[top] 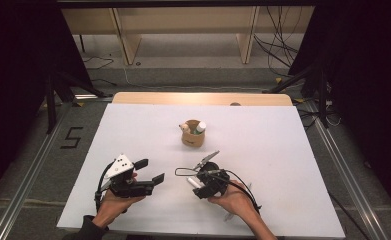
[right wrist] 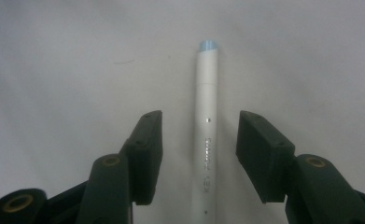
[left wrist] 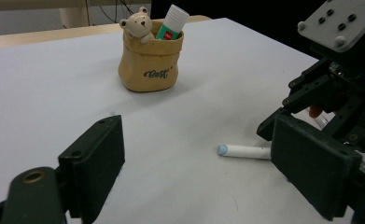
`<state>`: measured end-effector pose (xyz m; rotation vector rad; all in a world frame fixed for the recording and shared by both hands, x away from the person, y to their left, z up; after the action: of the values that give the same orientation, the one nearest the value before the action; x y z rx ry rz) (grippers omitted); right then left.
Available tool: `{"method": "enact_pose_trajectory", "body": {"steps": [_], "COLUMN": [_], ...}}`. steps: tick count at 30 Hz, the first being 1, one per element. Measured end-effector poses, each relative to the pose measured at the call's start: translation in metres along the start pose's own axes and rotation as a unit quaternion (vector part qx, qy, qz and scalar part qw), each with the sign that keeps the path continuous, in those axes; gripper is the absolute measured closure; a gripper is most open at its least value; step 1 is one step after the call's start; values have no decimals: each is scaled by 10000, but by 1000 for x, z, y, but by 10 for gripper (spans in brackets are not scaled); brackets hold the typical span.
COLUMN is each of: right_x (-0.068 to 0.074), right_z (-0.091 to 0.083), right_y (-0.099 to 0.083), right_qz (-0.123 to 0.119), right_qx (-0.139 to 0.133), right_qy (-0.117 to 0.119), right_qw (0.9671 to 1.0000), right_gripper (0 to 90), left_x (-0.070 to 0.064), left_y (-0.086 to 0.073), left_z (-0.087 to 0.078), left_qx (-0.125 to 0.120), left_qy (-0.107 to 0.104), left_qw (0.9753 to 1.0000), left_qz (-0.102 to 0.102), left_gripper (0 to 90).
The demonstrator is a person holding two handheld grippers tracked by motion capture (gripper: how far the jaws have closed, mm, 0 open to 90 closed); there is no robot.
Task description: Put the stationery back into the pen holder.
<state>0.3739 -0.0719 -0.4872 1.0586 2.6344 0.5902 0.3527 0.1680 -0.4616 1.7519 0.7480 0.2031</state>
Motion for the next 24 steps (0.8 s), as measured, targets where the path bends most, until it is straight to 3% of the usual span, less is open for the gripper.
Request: {"method": "enact_pose_trajectory", "body": {"steps": [6, 24], "right_x": [3, 4], "right_z": [6, 12], "right_y": [5, 13], "right_qz": [-162, -265], "right_qx": [159, 406], "right_qy": [-24, -235], "right_qw": [9997, 9985], "right_gripper": [563, 661], "left_x": [1, 3], "left_y": [0, -2], "left_z": [-3, -7], "left_qx": [-24, -41], "left_qy": [29, 100], "left_qw": [10000, 9999], "left_qz": [0, -9], "left_gripper": [170, 170]}}
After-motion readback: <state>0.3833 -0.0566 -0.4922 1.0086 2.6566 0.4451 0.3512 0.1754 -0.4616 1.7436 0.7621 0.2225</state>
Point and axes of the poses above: each handheld gripper's, and its own axes: z roughly forward along the jaws, y roughly out of its top, x roughly to its left, the point moved 3 cm from there along z, roughly forward along the jaws, and after that the axes turned 11 degrees about -y, right-handed, at the moved point
